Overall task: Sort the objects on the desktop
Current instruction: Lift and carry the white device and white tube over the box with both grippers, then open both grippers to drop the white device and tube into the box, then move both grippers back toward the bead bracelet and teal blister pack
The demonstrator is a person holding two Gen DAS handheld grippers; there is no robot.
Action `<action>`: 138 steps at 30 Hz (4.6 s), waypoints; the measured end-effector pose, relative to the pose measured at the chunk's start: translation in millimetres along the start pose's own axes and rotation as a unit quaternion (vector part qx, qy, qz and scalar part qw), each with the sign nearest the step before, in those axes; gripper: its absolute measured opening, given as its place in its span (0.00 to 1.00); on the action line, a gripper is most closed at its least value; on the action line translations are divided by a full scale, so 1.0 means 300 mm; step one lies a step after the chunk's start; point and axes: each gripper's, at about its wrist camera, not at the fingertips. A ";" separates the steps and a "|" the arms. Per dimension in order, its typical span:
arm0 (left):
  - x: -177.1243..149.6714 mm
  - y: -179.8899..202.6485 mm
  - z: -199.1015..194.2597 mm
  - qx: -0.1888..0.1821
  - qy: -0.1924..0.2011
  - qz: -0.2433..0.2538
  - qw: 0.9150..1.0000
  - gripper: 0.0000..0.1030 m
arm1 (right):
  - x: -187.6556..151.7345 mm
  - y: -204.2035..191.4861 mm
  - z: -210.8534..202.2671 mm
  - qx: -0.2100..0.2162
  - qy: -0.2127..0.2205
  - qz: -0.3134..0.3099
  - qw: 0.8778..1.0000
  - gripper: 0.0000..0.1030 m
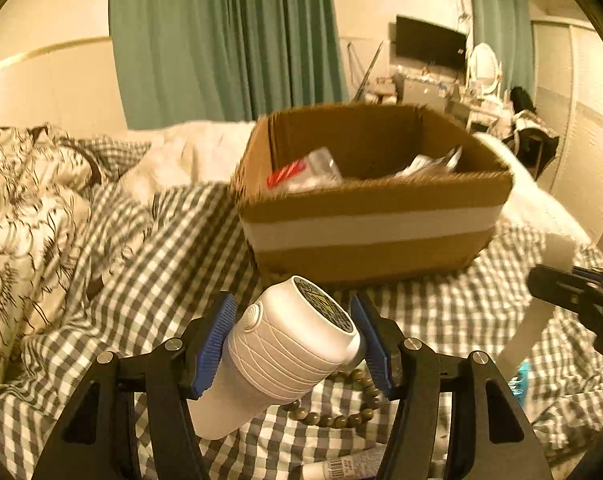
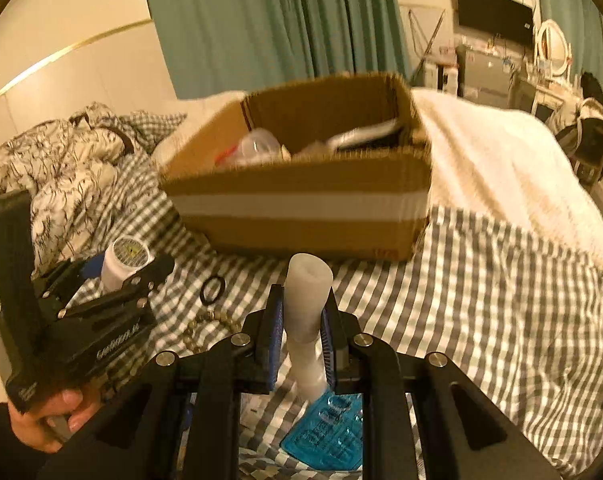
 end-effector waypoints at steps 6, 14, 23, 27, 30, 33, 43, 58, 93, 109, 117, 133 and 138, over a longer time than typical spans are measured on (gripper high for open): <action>0.057 -0.014 -0.081 -0.012 0.030 -0.014 0.999 0.60 | 0.042 -0.036 -0.061 0.001 0.036 -0.013 0.999 0.16; 0.146 -0.044 -0.147 -0.016 0.071 -0.024 0.997 0.60 | 0.148 -0.077 -0.154 0.017 0.097 -0.012 0.995 0.16; 0.241 -0.036 -0.185 -0.019 0.106 -0.016 0.994 0.60 | 0.267 -0.116 -0.207 0.031 0.142 -0.022 0.989 0.16; 0.317 -0.036 -0.194 -0.032 0.117 -0.024 0.992 0.60 | 0.345 -0.116 -0.229 0.033 0.164 -0.024 0.986 0.16; 0.375 -0.053 -0.187 -0.041 0.116 -0.039 0.992 0.60 | 0.392 -0.116 -0.241 0.034 0.179 -0.026 0.983 0.16; 0.431 -0.061 -0.181 -0.033 0.130 -0.037 0.990 0.60 | 0.434 -0.115 -0.245 0.035 0.190 -0.024 0.981 0.16; 0.497 -0.068 -0.102 -0.022 0.147 -0.038 0.988 0.60 | 0.542 -0.124 -0.197 0.025 0.210 -0.039 0.977 0.16; 0.489 -0.066 0.155 -0.025 0.116 -0.052 0.992 0.60 | 0.560 -0.078 0.072 0.020 0.182 -0.067 0.981 0.16; 0.419 -0.043 0.424 -0.034 0.036 -0.072 0.996 0.90 | 0.533 0.098 0.374 -0.027 0.084 -0.022 0.996 0.69; 0.499 -0.109 0.059 -0.033 0.109 -0.062 0.992 1.00 | 0.515 -0.019 0.055 -0.008 0.153 -0.075 0.985 1.00; 0.481 -0.128 -0.047 -0.008 0.125 -0.068 0.990 1.00 | 0.454 -0.008 -0.056 -0.016 0.158 -0.044 0.986 1.00; 0.269 -0.196 -0.030 0.002 -0.002 -0.045 0.999 1.00 | 0.263 0.004 -0.140 -0.038 0.139 -0.044 0.989 1.00; 0.173 -0.187 -0.038 0.013 -0.025 -0.054 0.998 1.00 | 0.165 0.020 -0.125 -0.021 0.092 0.000 0.996 1.00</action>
Point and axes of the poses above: each gripper's, at about its wrist camera, not at the fingertips, and z roughly the way its jaws point, y to its right, x to its top, and after that the axes turned 14 degrees about y, right-handed
